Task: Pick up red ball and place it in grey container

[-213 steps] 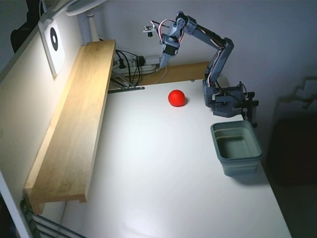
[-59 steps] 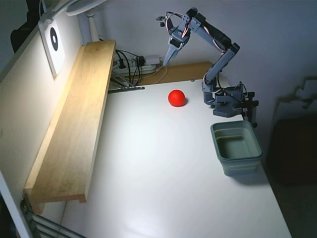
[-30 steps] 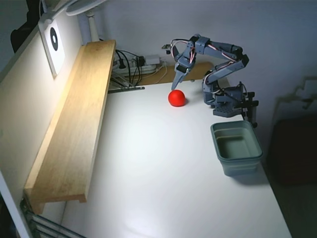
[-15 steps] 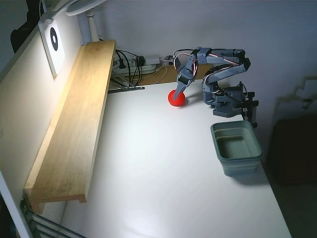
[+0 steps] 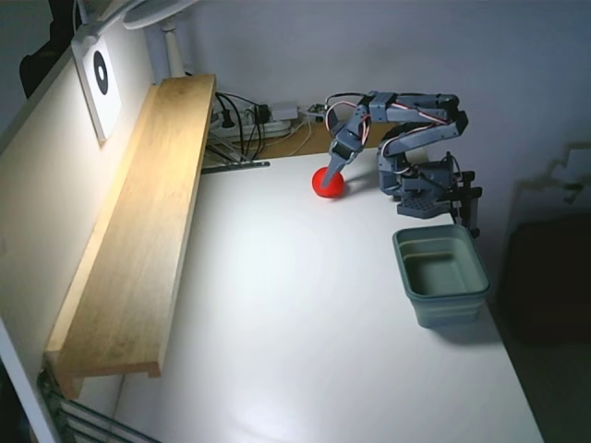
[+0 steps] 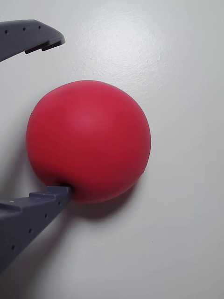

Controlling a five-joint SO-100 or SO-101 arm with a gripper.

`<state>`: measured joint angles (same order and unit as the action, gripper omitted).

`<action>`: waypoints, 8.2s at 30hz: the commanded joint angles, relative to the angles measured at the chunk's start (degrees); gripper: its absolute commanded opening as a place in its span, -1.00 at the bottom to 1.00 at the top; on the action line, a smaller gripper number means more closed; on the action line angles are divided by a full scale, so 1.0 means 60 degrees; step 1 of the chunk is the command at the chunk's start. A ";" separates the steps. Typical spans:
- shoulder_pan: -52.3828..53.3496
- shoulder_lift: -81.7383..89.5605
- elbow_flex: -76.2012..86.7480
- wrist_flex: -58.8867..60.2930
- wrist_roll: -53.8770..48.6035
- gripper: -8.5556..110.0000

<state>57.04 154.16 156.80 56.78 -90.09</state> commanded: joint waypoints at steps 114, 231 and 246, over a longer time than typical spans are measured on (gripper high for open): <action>0.0764 -0.0585 -0.3376 0.2888 0.0015 -0.47; -1.9658 -0.4685 -1.2310 0.7202 0.0015 -0.47; -1.9658 -0.8247 -1.3933 0.5784 0.0015 -0.47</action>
<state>-59.33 106.96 77.61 93.16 -90.18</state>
